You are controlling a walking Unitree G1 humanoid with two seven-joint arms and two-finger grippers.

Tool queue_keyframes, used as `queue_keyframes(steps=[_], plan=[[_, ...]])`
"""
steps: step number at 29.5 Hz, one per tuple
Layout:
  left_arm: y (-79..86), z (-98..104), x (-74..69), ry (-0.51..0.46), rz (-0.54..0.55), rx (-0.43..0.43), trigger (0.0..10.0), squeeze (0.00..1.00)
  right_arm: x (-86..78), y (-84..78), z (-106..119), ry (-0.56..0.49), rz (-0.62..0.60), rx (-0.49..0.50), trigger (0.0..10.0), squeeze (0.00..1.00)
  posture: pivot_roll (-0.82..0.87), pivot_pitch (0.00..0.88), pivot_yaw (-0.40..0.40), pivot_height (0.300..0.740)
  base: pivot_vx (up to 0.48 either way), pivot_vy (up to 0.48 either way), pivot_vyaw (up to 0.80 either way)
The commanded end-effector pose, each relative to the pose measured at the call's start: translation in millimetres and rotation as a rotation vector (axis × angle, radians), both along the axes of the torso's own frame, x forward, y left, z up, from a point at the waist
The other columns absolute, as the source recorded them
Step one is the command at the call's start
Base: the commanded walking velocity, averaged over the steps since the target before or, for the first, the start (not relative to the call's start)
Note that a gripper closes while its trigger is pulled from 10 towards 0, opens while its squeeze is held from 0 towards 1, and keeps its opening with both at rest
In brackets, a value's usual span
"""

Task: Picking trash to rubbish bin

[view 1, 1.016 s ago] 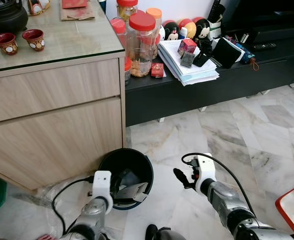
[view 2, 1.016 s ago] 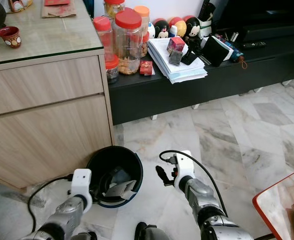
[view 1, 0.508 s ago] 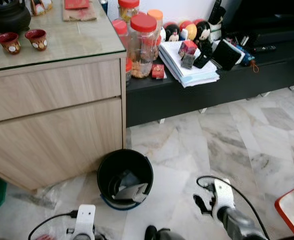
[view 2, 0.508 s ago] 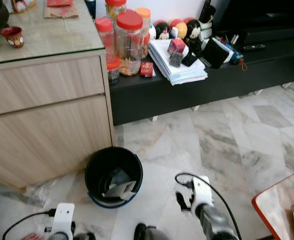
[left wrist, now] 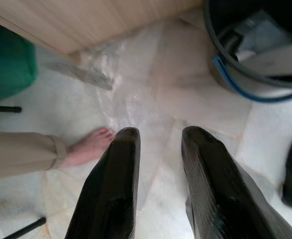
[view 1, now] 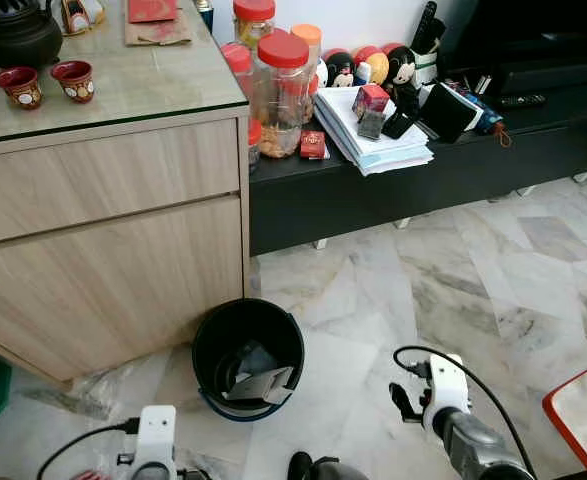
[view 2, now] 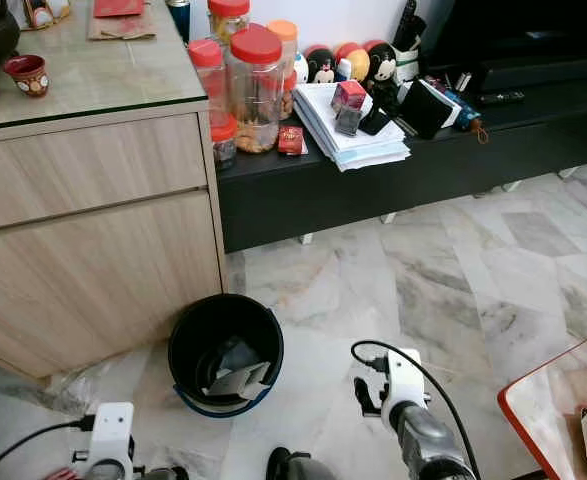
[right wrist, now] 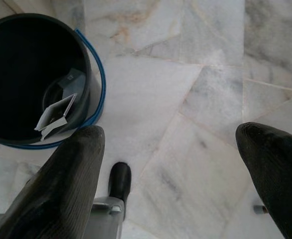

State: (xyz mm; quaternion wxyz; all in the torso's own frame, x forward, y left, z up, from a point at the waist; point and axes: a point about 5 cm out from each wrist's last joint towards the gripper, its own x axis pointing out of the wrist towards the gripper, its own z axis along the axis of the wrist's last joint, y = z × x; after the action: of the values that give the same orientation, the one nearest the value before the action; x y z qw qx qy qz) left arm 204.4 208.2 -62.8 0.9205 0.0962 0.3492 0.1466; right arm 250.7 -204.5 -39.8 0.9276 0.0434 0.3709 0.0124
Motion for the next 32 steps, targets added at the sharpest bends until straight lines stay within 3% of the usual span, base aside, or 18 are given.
queue_keyframes(steps=[1,2,4,7,16,21,32], plan=[[4.2,7.4,7.1,-0.071,0.029,0.013,10.0,0.0,-3.6,0.0,-2.9,0.012,-0.012,-0.021,10.0,0.0,0.08,0.2,-0.12,0.74,0.0,0.0,0.0],[4.2,7.4,7.1,-0.071,0.029,0.013,10.0,0.0,-3.6,0.0,-2.9,0.012,-0.012,-0.021,10.0,0.0,0.08,0.2,-0.12,0.74,0.0,0.0,0.0],[7.7,22.4,24.0,-0.179,0.026,0.038,10.0,0.0,-10.9,1.9,-8.8,0.036,-0.031,-0.035,10.0,0.0,0.08,0.199,-0.114,0.74,0.0,0.0,0.0],[4.9,26.4,29.7,-0.204,0.005,0.046,10.0,0.0,-22.5,0.6,-16.4,0.072,-0.047,-0.038,10.0,0.0,0.08,0.199,-0.109,0.74,0.0,0.0,0.0],[-16.7,15.5,23.7,-0.124,-0.124,0.05,10.0,0.0,-79.4,-11.4,-45.8,0.27,-0.095,-0.071,10.0,0.0,0.06,0.199,-0.098,0.74,0.0,0.0,0.0],[-19.9,9.7,17.8,-0.077,-0.146,0.045,10.0,0.0,-86.1,-16.5,-47.8,0.289,-0.125,-0.066,10.0,0.0,0.06,0.201,-0.094,0.74,0.0,0.0,0.0],[-19.7,-3.7,-2.2,0.002,-0.136,0.014,10.0,0.0,-82.5,-21.2,-44.9,0.264,-0.147,-0.057,10.0,0.0,0.06,0.194,-0.101,0.74,0.0,0.0,0.0]])
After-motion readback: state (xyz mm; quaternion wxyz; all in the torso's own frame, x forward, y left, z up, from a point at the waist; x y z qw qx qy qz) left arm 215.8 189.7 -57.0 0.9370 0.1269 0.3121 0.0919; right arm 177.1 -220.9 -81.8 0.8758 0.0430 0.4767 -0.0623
